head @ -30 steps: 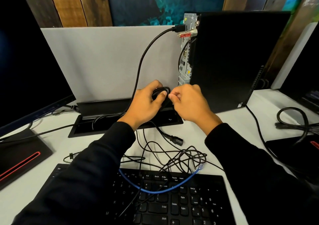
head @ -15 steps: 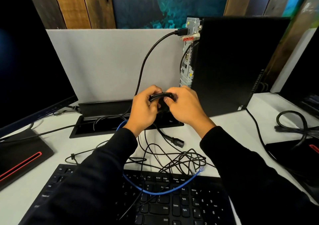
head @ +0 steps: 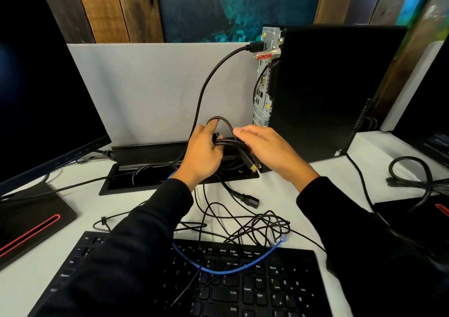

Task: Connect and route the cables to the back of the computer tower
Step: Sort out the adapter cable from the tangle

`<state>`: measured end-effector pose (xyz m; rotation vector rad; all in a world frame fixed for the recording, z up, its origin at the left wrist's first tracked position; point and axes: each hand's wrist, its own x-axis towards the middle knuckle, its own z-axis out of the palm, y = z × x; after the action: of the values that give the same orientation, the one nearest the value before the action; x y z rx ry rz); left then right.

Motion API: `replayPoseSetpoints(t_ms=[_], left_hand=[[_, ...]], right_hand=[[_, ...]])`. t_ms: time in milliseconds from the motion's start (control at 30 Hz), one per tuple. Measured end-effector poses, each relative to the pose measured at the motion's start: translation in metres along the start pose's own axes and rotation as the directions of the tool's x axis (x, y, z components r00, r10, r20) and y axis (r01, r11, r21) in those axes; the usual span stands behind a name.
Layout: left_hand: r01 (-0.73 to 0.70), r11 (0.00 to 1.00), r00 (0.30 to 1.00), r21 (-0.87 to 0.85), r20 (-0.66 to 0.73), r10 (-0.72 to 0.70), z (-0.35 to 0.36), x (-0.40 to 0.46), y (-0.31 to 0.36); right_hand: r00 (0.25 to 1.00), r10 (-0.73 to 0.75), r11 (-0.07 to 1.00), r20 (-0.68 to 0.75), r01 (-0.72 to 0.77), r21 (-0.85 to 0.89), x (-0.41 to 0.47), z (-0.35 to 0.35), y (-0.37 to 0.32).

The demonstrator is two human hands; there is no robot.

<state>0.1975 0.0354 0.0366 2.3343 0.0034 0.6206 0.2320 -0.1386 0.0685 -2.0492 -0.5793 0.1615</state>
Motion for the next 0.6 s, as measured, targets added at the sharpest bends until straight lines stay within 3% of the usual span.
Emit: replayPoseSetpoints(t_ms=[100,167,267,400,500,600], left_hand=[[-0.097,0.992,0.992,0.080,0.084,0.090,0.001,-0.001,0.006],[-0.137,0.986,0.986,0.100,0.111,0.125,0.002,-0.002,0.005],[-0.129,0.990,0.984,0.048,0.126,0.122,0.001,-0.003,0.002],[-0.142,0.989,0.981,-0.049,0.128,0.147,-0.005,-0.004,0.001],[-0.134,0.953,0.986,-0.271,0.064,0.156,-0.009,-0.006,0.001],[-0.171,0.861,0.984,-0.479,-0.044,0.171,-0.006,-0.013,0.010]], right_hand=[[0.992,0.110,0.993,0.068,-0.107,-0.053,0.007,0.000,-0.009],[0.995,0.093,0.987,0.038,-0.087,-0.137,0.010,0.000,-0.012],[0.995,-0.090,0.940,-0.049,0.068,-0.334,0.013,-0.001,-0.016],[0.938,-0.294,0.876,-0.182,0.189,-0.443,0.019,0.000,-0.015],[0.877,-0.400,0.814,-0.266,0.206,-0.543,0.021,-0.001,-0.016],[0.780,-0.497,0.826,-0.380,0.289,-0.485,0.018,-0.008,-0.031]])
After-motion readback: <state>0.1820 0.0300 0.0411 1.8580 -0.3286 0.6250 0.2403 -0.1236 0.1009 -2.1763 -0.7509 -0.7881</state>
